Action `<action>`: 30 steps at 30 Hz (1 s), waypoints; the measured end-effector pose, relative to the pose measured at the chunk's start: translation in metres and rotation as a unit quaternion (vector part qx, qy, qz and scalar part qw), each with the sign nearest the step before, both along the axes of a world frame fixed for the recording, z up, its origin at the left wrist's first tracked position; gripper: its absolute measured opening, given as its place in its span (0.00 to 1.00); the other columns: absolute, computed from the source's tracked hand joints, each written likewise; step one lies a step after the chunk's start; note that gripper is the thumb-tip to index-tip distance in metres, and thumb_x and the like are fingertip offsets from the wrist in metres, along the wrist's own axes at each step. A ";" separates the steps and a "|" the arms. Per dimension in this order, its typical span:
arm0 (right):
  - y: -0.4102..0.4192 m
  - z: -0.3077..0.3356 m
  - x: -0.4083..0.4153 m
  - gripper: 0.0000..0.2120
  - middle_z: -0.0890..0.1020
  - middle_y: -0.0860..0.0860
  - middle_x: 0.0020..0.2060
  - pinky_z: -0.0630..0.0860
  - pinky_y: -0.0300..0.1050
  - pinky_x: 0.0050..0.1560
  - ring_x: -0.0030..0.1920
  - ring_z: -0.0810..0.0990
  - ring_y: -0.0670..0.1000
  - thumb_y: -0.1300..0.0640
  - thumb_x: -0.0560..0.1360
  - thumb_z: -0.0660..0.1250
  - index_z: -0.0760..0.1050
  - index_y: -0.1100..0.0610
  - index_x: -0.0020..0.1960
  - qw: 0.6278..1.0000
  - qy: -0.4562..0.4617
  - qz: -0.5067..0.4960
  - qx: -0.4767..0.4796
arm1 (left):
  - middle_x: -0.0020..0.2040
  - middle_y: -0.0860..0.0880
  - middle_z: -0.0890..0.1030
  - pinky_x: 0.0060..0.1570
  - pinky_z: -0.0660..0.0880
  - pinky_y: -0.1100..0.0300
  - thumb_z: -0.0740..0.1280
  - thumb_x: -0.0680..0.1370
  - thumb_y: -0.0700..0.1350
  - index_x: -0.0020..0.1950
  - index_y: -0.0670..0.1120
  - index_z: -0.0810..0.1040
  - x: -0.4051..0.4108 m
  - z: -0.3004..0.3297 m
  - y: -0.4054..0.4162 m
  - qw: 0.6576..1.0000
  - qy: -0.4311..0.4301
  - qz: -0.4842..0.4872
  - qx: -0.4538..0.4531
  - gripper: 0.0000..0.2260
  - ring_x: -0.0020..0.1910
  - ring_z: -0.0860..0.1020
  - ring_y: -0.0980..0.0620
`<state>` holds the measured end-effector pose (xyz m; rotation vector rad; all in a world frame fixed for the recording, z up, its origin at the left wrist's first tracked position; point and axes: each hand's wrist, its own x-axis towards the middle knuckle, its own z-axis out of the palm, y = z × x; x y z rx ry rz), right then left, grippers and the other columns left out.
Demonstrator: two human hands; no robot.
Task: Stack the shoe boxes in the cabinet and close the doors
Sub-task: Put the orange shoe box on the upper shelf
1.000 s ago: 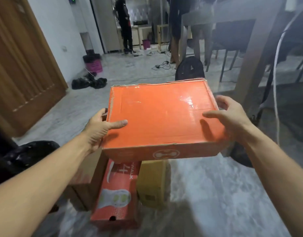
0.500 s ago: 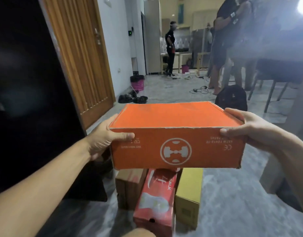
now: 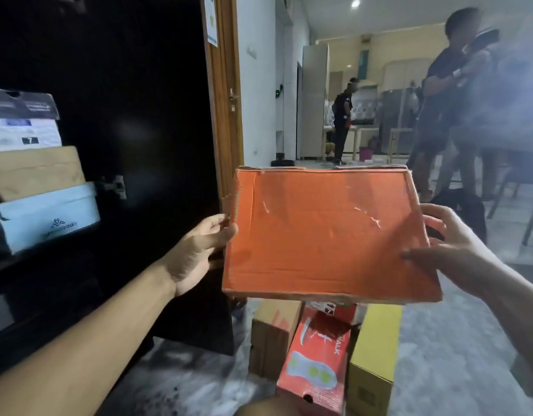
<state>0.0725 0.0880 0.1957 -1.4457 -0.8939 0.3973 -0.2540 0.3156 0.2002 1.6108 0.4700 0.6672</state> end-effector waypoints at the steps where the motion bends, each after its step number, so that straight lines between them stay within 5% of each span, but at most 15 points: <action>1: 0.001 -0.002 -0.003 0.36 0.74 0.51 0.63 0.79 0.55 0.40 0.55 0.80 0.58 0.78 0.62 0.72 0.69 0.49 0.61 0.999 0.006 0.001 0.034 | 0.64 0.48 0.78 0.66 0.69 0.40 0.76 0.58 0.68 0.66 0.49 0.74 -0.001 0.002 -0.003 1.000 -0.014 0.011 -0.019 0.41 0.64 0.76 0.45; 4: 0.000 -0.002 -0.004 0.26 0.79 0.51 0.52 0.77 0.50 0.35 0.46 0.80 0.56 0.80 0.67 0.61 0.70 0.50 0.50 0.993 0.056 0.014 0.105 | 0.46 0.44 0.81 0.56 0.76 0.41 0.62 0.69 0.73 0.52 0.45 0.80 -0.003 0.012 -0.011 0.997 -0.016 0.054 -0.049 0.33 0.47 0.81 0.43; 7: -0.006 0.007 -0.008 0.03 0.79 0.52 0.43 0.75 0.50 0.39 0.41 0.78 0.56 0.53 0.74 0.64 0.73 0.53 0.45 0.976 0.167 0.045 0.131 | 0.36 0.44 0.82 0.55 0.75 0.40 0.51 0.66 0.79 0.47 0.43 0.81 -0.009 0.019 -0.013 0.992 0.017 0.094 -0.079 0.42 0.42 0.81 0.41; 9: -0.008 0.011 -0.010 0.29 0.80 0.53 0.47 0.77 0.57 0.44 0.45 0.80 0.57 0.29 0.68 0.64 0.76 0.54 0.51 0.982 0.167 0.029 0.079 | 0.42 0.41 0.83 0.52 0.77 0.38 0.54 0.62 0.81 0.50 0.44 0.81 -0.014 0.021 -0.013 0.988 0.030 0.130 -0.081 0.43 0.47 0.82 0.37; 11: -0.005 0.016 -0.017 0.41 0.82 0.54 0.54 0.79 0.65 0.46 0.52 0.81 0.60 0.19 0.60 0.60 0.78 0.47 0.60 0.988 0.140 0.063 0.032 | 0.47 0.41 0.83 0.49 0.78 0.39 0.59 0.66 0.77 0.53 0.48 0.81 -0.019 0.023 -0.017 0.986 0.028 0.147 -0.075 0.36 0.50 0.82 0.37; 13: -0.004 0.021 -0.030 0.38 0.82 0.53 0.57 0.78 0.67 0.48 0.56 0.80 0.60 0.22 0.61 0.62 0.76 0.43 0.64 0.987 0.120 0.107 0.001 | 0.45 0.43 0.82 0.50 0.77 0.40 0.62 0.73 0.66 0.52 0.47 0.81 -0.031 0.025 -0.024 0.987 -0.001 0.144 -0.078 0.24 0.48 0.81 0.40; 15: -0.005 0.024 -0.037 0.29 0.83 0.55 0.55 0.78 0.67 0.48 0.51 0.82 0.60 0.35 0.69 0.65 0.76 0.48 0.65 0.983 0.128 0.128 0.002 | 0.42 0.44 0.79 0.49 0.75 0.42 0.65 0.71 0.56 0.51 0.47 0.79 -0.047 0.026 -0.029 0.988 -0.027 0.132 -0.077 0.16 0.44 0.79 0.43; 18: -0.002 0.025 -0.050 0.31 0.81 0.61 0.58 0.80 0.65 0.47 0.48 0.84 0.62 0.51 0.64 0.71 0.70 0.55 0.66 0.975 0.152 0.163 0.002 | 0.47 0.45 0.80 0.45 0.74 0.46 0.65 0.62 0.42 0.59 0.54 0.77 -0.077 0.023 -0.035 0.989 -0.038 0.128 -0.067 0.25 0.43 0.78 0.45; 21: 0.006 0.029 -0.070 0.37 0.76 0.61 0.61 0.77 0.71 0.49 0.50 0.83 0.64 0.63 0.60 0.76 0.67 0.45 0.65 0.982 0.090 0.165 -0.003 | 0.47 0.44 0.81 0.40 0.75 0.52 0.60 0.57 0.33 0.62 0.57 0.77 -0.107 0.022 -0.049 0.992 -0.008 0.123 -0.019 0.37 0.44 0.78 0.44; 23: 0.010 0.037 -0.089 0.40 0.78 0.60 0.59 0.76 0.73 0.49 0.51 0.83 0.66 0.61 0.59 0.79 0.69 0.38 0.65 0.977 0.041 0.210 -0.015 | 0.51 0.41 0.81 0.37 0.78 0.51 0.61 0.58 0.32 0.64 0.53 0.76 -0.128 0.026 -0.058 0.991 0.004 0.130 -0.004 0.35 0.44 0.80 0.43; 26: 0.018 0.048 -0.115 0.45 0.80 0.58 0.58 0.79 0.69 0.47 0.53 0.83 0.63 0.48 0.48 0.86 0.73 0.40 0.63 0.960 -0.036 0.275 -0.040 | 0.57 0.44 0.83 0.55 0.77 0.41 0.77 0.62 0.46 0.61 0.52 0.78 -0.166 0.035 -0.069 0.983 0.009 0.181 -0.011 0.28 0.56 0.81 0.42; 28: 0.025 0.053 -0.140 0.46 0.79 0.58 0.57 0.80 0.66 0.45 0.53 0.83 0.63 0.42 0.43 0.85 0.75 0.42 0.60 0.954 -0.089 0.285 -0.038 | 0.55 0.47 0.84 0.55 0.77 0.47 0.84 0.53 0.53 0.61 0.54 0.76 -0.191 0.041 -0.076 0.964 0.035 0.263 0.013 0.38 0.55 0.81 0.47; 30: 0.037 0.054 -0.165 0.45 0.79 0.56 0.57 0.82 0.64 0.43 0.52 0.82 0.62 0.38 0.40 0.84 0.76 0.42 0.56 0.949 -0.133 0.284 -0.024 | 0.53 0.47 0.83 0.46 0.77 0.57 0.83 0.57 0.44 0.67 0.55 0.71 -0.215 0.048 -0.084 0.939 0.039 0.338 0.041 0.40 0.50 0.81 0.52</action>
